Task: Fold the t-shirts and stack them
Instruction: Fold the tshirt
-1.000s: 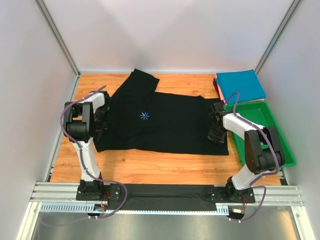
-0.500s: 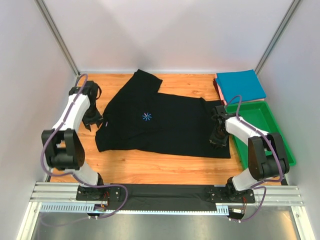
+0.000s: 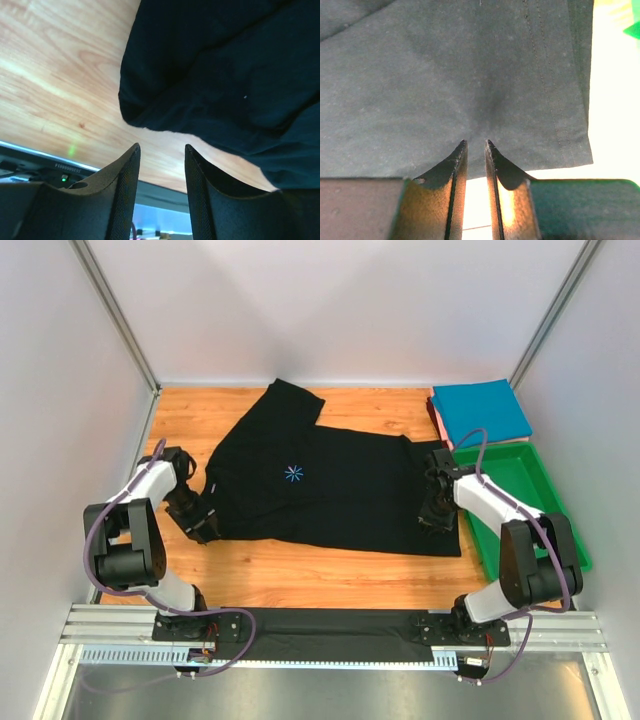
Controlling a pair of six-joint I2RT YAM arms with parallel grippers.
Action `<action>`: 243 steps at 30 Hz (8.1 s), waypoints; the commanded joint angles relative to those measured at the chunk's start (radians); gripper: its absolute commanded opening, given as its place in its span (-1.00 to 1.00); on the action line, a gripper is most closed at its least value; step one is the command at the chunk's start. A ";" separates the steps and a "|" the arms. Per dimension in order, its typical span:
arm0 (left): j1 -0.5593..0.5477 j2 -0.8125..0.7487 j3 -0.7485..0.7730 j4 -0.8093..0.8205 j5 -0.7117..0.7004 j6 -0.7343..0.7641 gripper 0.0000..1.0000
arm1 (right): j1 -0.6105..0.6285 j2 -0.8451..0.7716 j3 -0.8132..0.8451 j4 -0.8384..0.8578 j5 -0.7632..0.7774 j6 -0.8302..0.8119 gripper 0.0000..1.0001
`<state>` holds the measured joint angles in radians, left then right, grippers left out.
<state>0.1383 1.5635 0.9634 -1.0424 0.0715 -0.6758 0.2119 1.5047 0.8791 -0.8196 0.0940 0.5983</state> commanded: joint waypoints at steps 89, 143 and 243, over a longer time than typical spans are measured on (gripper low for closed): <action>-0.190 0.328 0.403 0.067 -0.146 -0.090 -0.32 | 0.280 -0.110 0.133 -0.213 0.113 0.149 -0.58; -0.275 0.260 0.250 0.151 -0.068 -0.174 -0.66 | 0.280 -0.159 0.101 -0.207 0.090 0.146 -0.58; 0.034 0.421 0.417 -0.031 -0.317 0.070 -0.34 | 0.415 0.407 0.436 0.030 -0.240 -0.048 -0.51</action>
<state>0.1726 1.9636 1.3861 -1.0779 -0.2066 -0.6029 0.6216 1.9495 1.3609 -0.8169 -0.2150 0.5583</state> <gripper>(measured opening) 0.337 0.252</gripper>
